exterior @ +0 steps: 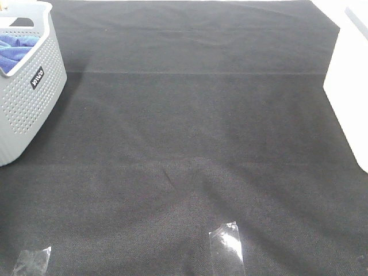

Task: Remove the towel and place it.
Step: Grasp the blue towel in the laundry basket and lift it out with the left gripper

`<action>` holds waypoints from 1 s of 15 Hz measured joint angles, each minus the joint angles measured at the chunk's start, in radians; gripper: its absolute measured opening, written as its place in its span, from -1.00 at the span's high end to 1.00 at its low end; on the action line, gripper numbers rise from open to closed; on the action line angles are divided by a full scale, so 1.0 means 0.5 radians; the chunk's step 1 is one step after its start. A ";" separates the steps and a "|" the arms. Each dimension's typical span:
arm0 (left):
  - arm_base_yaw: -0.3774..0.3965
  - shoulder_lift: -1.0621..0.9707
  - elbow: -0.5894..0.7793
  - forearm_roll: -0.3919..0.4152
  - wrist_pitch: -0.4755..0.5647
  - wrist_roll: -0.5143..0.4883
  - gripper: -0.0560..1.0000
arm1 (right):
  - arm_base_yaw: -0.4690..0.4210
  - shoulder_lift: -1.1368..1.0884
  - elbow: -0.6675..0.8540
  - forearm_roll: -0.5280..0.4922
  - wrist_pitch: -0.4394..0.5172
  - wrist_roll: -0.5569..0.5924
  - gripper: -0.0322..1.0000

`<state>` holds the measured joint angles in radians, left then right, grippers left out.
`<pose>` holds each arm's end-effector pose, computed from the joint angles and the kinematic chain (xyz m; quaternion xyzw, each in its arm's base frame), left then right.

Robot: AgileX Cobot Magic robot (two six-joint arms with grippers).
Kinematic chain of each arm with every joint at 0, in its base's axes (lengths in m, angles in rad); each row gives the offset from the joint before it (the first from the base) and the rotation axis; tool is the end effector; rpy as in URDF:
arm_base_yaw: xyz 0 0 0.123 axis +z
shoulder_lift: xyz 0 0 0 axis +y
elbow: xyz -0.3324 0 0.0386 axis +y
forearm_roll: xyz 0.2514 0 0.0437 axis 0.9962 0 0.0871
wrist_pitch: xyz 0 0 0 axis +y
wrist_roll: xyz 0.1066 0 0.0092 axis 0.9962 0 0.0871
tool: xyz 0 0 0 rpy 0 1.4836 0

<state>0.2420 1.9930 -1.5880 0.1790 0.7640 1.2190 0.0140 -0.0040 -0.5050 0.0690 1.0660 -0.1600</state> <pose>0.4534 0.1255 0.2581 0.4956 0.8310 0.2172 0.1291 -0.0392 0.0059 0.2726 -0.0756 0.8484 -0.0038 0.5239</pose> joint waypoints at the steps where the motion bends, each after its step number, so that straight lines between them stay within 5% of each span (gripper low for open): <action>1: 0.000 -0.056 0.000 -0.010 -0.008 0.000 0.89 | 0.000 0.000 0.000 0.000 0.000 0.000 -0.58; 11: -0.006 -0.604 0.000 -0.386 -0.234 0.000 0.89 | 0.000 0.000 0.000 0.000 0.000 0.000 -0.58; 15: -0.158 -0.766 -0.004 -0.446 -0.360 0.000 0.89 | 0.000 0.000 0.000 0.000 0.000 0.000 -0.58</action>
<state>0.1630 1.6100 -1.5900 -0.0440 0.5840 1.2190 0.0140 -0.0040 -0.5050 0.0690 1.0660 -0.1600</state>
